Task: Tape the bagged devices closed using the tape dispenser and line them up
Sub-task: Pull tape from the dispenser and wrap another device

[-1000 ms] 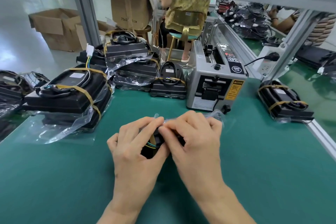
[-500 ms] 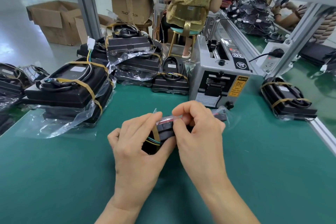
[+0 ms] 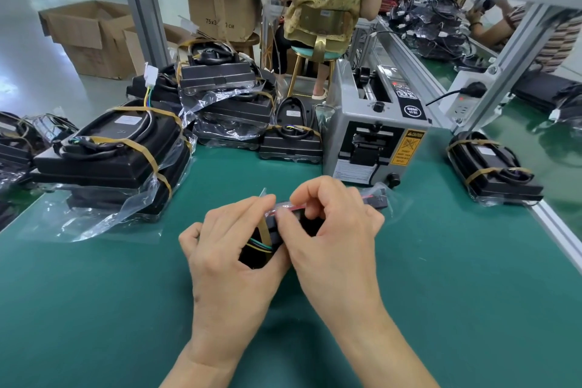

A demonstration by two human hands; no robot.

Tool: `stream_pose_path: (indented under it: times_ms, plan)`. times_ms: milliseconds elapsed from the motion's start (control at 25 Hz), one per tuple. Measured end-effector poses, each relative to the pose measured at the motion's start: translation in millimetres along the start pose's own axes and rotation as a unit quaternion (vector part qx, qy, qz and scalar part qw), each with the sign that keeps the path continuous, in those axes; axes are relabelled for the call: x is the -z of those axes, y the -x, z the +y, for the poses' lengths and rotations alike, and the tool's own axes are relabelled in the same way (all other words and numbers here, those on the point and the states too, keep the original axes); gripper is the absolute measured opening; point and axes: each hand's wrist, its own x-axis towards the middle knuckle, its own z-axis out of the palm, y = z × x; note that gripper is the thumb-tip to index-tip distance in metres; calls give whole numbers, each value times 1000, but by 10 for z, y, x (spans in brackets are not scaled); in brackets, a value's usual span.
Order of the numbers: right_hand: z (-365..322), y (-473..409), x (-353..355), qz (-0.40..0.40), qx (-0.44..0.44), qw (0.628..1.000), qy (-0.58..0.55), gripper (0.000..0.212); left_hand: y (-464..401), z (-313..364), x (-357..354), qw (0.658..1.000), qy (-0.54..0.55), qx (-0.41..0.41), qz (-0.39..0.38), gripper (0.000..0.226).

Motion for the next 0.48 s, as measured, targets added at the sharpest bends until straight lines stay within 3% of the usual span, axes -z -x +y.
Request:
stream_pose_path:
  times_ms: [240, 400, 480]
  plan:
    - [83, -20, 61, 20, 19, 999, -41, 24, -2, -20, 14, 1000, -3, -3, -12, 43]
    - [289, 3, 317, 114, 28, 989, -93, 20, -2, -50, 20, 1000, -2, -7, -8, 45]
    - [471, -39, 495, 125, -4, 986, -109, 25, -1, -68, 16, 1000, -4, -12, -8, 44]
